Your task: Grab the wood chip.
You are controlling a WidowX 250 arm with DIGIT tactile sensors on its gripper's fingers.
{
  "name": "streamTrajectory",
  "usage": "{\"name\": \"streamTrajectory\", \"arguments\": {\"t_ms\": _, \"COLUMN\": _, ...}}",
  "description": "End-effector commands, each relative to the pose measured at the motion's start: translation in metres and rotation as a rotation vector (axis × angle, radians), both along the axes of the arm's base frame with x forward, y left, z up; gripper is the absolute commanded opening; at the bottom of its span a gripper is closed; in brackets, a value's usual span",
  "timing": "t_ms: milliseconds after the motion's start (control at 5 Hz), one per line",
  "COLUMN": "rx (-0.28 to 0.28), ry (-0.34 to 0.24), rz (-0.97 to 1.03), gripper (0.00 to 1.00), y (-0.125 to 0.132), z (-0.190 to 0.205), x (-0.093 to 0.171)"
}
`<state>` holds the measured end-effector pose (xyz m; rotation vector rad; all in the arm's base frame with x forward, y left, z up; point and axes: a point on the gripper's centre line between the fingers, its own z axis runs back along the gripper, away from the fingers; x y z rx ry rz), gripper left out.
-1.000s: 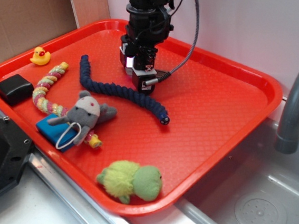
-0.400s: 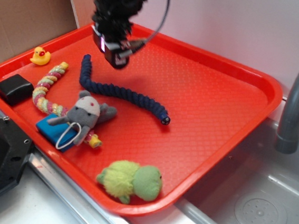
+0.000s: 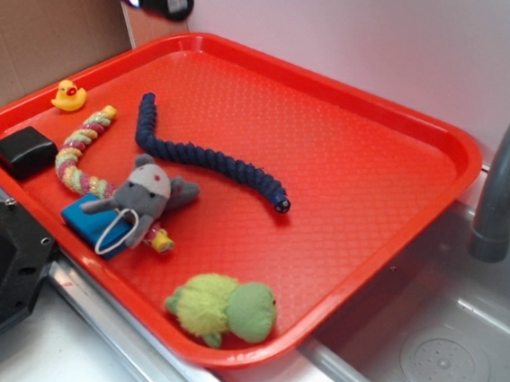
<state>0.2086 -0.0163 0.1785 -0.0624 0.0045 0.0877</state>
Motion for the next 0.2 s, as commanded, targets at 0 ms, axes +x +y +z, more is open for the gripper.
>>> {"name": "streamTrajectory", "arguments": {"t_ms": 0, "rx": 0.081, "ry": -0.094, "rz": 0.063, "gripper": 0.00, "y": 0.0013, "z": 0.0347, "x": 0.0157}}
